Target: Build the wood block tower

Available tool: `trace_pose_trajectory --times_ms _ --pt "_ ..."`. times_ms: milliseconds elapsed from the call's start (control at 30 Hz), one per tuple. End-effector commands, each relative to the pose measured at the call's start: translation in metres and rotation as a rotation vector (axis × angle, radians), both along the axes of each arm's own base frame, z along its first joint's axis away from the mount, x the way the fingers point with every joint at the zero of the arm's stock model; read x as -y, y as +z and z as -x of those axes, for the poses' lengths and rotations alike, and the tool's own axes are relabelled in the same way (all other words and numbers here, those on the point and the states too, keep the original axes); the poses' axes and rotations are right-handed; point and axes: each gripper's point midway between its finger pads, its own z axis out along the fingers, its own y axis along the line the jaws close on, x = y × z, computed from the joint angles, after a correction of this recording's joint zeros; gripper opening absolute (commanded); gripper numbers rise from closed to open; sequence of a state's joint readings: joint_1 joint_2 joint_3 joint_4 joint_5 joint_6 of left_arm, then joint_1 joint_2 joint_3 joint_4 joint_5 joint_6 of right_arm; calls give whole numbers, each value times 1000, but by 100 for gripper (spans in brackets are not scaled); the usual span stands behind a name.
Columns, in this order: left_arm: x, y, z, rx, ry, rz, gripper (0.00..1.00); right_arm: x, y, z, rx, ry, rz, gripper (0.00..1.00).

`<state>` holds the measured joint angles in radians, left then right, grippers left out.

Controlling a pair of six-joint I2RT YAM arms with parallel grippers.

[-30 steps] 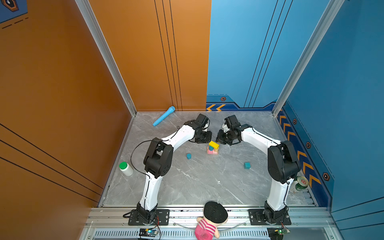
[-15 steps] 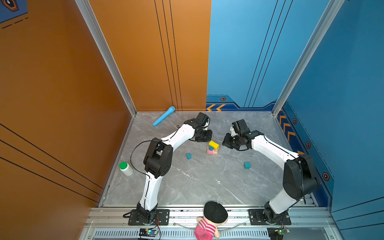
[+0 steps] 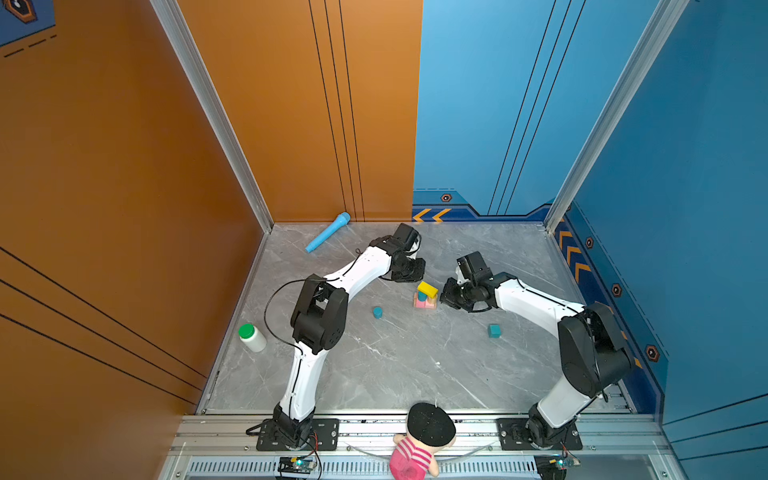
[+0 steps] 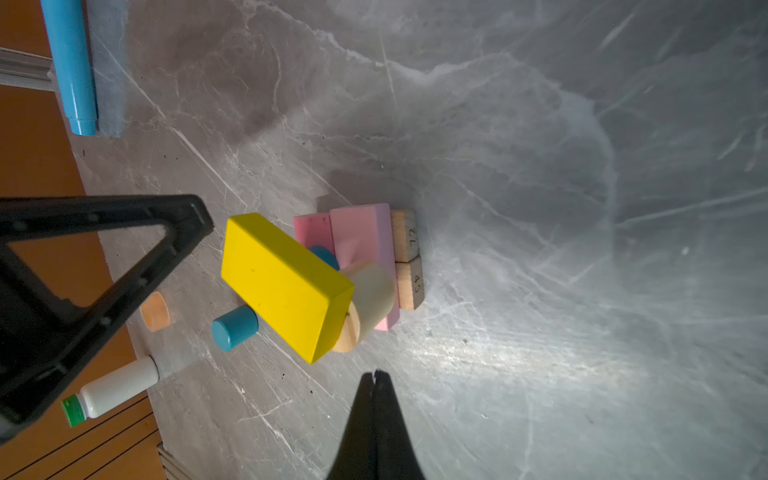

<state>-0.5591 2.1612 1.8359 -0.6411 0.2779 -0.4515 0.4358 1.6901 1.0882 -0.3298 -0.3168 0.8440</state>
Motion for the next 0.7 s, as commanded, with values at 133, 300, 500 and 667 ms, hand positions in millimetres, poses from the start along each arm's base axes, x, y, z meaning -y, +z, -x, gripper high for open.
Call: trace_pose_trajectory --times_ms 133,300,500,667 --pt "-3 -8 -6 -19 -8 -12 0 -7 -2 -7 -2 -10 -22 0" --pt "-2 -8 -7 -19 -9 -10 0 -9 -9 -9 -13 -14 -27 0" --pt "-3 -8 -6 -20 -9 -11 0 -11 -8 -14 -4 -19 -38 0" --pt "-4 -8 -6 -23 -8 -11 0 -11 -9 -16 -7 -20 -39 0"
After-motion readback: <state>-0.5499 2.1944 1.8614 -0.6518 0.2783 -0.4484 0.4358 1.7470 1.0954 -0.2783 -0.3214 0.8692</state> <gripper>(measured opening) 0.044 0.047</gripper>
